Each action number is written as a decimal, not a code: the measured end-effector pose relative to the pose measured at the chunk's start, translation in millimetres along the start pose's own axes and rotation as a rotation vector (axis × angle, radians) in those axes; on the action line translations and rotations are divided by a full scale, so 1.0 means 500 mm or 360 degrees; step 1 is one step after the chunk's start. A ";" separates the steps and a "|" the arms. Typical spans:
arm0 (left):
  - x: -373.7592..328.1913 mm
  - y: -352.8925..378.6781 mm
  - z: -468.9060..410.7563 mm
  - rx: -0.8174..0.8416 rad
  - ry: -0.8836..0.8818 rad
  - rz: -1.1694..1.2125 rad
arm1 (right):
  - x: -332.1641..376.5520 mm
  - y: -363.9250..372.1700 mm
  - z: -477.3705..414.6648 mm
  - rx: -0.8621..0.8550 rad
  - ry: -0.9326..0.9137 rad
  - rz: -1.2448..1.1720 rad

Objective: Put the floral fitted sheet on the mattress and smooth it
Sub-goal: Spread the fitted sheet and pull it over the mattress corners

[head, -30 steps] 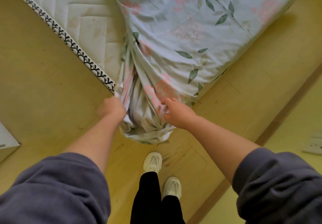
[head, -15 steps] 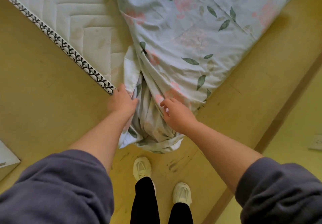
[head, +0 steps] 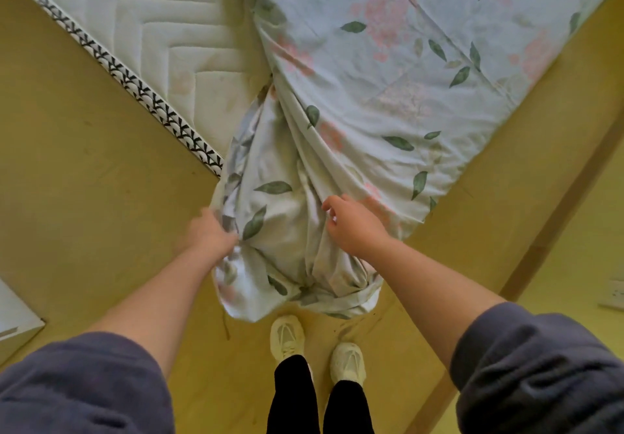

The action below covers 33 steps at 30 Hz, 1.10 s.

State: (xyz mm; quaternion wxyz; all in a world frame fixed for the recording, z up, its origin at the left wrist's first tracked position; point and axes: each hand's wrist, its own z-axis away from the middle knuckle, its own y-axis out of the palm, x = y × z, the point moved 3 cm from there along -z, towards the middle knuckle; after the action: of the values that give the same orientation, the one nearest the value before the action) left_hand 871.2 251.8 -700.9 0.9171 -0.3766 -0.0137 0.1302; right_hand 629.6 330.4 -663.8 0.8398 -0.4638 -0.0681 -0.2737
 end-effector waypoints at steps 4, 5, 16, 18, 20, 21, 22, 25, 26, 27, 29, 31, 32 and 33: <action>-0.133 -0.036 -0.035 -0.0297 0.0317 0.0174 | 0.021 0.001 -0.036 -0.0048 -0.0044 -0.0021; -0.146 -0.038 -0.041 -0.0321 0.0313 0.0076 | 0.025 0.005 -0.041 -0.0060 -0.0056 -0.0020; -0.012 -0.048 -0.064 -0.0306 0.0069 -0.0181 | 0.053 0.018 -0.075 0.0059 -0.0133 0.0017; 0.050 -0.038 -0.046 -0.0085 -0.0152 -0.0283 | 0.050 0.007 -0.071 0.0041 -0.0142 0.0025; 0.073 -0.032 -0.027 -0.0001 -0.0284 -0.0324 | 0.047 -0.003 -0.066 -0.0007 -0.0153 0.0080; 0.063 -0.037 -0.021 -0.0046 -0.0291 -0.0274 | 0.046 -0.009 -0.066 -0.0046 -0.0144 0.0120; 0.043 -0.041 -0.018 -0.0132 -0.0228 -0.0184 | 0.045 -0.013 -0.066 -0.0092 -0.0109 0.0163; -0.063 -0.045 -0.001 -0.0432 0.0218 0.0049 | 0.022 -0.017 -0.068 -0.0135 0.0100 0.0274; -0.103 -0.033 0.011 -0.0457 0.0346 0.0010 | 0.004 -0.014 -0.066 -0.0091 0.0184 0.0303; -0.136 -0.015 0.023 -0.0423 0.0393 -0.0071 | -0.018 -0.010 -0.063 -0.0041 0.0268 0.0325; -0.169 0.032 0.035 -0.0248 0.0222 -0.0139 | -0.061 -0.004 -0.056 0.0014 0.0401 0.0371; -0.180 0.070 0.042 -0.0107 0.0001 -0.0056 | -0.095 -0.001 -0.053 0.0016 0.0438 0.0362; -0.183 0.082 0.042 -0.0107 -0.0025 -0.0069 | -0.107 0.002 -0.053 0.0005 0.0407 0.0299; -0.189 0.090 0.039 -0.0136 0.0006 -0.0140 | -0.115 0.003 -0.055 -0.0005 0.0358 0.0198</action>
State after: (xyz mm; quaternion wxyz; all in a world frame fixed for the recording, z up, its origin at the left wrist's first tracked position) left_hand 767.1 272.4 -711.1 0.9050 -0.4148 -0.0340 0.0885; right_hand 578.5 331.4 -701.5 0.8568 -0.4347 0.0560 -0.2715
